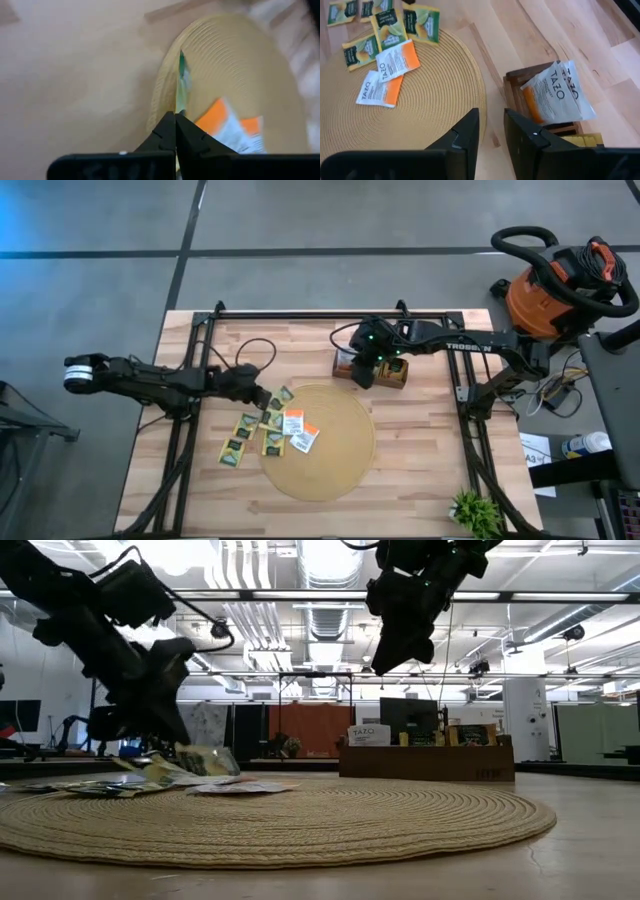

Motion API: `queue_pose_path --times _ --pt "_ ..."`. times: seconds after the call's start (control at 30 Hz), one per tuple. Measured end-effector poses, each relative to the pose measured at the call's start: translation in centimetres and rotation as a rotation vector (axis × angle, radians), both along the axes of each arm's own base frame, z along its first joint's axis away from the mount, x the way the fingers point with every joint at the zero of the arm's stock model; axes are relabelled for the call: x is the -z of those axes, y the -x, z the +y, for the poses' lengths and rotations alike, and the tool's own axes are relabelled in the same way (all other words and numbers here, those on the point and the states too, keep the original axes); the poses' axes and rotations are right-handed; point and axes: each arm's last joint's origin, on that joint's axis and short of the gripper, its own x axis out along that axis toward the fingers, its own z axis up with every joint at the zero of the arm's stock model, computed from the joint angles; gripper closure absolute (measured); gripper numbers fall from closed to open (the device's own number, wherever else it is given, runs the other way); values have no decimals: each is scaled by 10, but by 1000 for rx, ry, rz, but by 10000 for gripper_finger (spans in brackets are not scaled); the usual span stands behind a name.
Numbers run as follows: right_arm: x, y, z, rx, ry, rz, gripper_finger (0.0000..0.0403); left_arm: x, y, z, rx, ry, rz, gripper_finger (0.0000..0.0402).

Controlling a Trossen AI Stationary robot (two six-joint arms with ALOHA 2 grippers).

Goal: Pick & Place Tea
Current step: Put the lemon tea bag into the middle section of the wooden organizer

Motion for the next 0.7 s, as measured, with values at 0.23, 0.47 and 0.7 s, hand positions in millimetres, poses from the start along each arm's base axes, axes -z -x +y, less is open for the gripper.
queue_pose_path --times 0.23,0.47,0.7 --pt "-7 -11 8 -78 -28 -127 320 -9 -6 1 -9 -8 -76 401" --pt "-10 -27 10 -161 -51 -277 306 -9 -7 1 -18 14 -83 401" --pt "13 -51 6 -184 -179 -222 279 -6 -6 1 -22 22 -58 401"
